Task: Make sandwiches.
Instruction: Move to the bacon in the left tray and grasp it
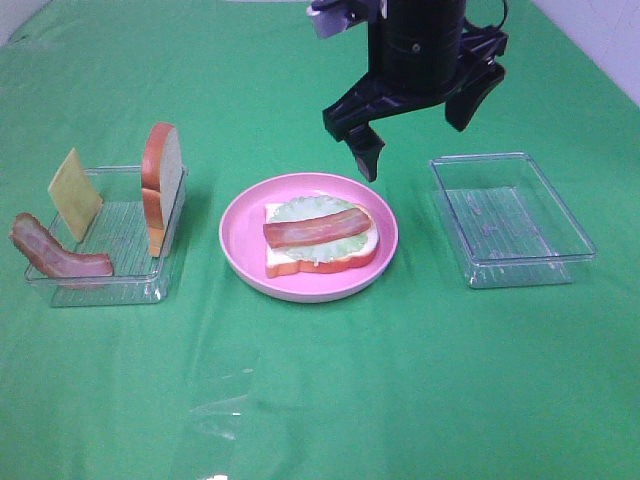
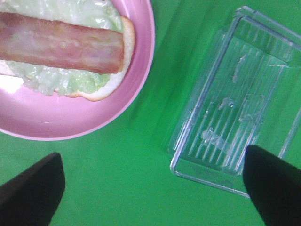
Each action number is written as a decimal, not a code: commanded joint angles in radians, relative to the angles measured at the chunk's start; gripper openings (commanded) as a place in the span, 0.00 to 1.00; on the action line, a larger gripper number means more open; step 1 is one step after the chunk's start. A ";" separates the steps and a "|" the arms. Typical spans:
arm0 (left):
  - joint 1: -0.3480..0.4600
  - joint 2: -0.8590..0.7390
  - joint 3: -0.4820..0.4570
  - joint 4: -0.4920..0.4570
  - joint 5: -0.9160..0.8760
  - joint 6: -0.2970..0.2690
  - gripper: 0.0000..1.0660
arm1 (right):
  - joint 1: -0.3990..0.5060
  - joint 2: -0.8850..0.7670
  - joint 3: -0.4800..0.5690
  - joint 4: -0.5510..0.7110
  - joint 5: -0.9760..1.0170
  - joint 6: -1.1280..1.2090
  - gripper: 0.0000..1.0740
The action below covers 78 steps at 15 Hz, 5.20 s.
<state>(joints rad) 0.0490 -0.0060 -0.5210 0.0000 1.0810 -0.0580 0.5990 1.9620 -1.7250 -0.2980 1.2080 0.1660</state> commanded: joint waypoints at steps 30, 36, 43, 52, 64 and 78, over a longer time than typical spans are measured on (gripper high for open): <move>0.005 -0.003 0.002 0.000 -0.003 0.004 0.94 | -0.319 -1.817 1.273 0.273 -0.110 -0.177 0.93; 0.005 -0.003 0.002 0.000 -0.003 0.004 0.94 | -0.319 -1.825 1.273 0.298 -0.110 -0.188 0.93; 0.005 -0.003 0.002 0.000 -0.003 0.004 0.94 | -0.541 -1.997 1.270 0.298 -0.106 -0.185 0.93; 0.005 -0.003 0.002 0.000 -0.003 0.005 0.94 | -0.540 -1.999 1.270 0.298 -0.106 -0.185 0.93; 0.005 -0.003 0.002 0.000 -0.003 0.005 0.94 | -0.540 -1.999 1.270 0.298 -0.106 -0.185 0.92; 0.005 0.210 -0.033 0.025 -0.107 -0.010 0.94 | -0.540 -1.999 1.270 0.298 -0.106 -0.185 0.92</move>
<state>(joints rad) 0.0490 0.2090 -0.5480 0.0170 0.9940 -0.0630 0.0660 -0.0030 -0.4550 0.0000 1.1040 -0.0120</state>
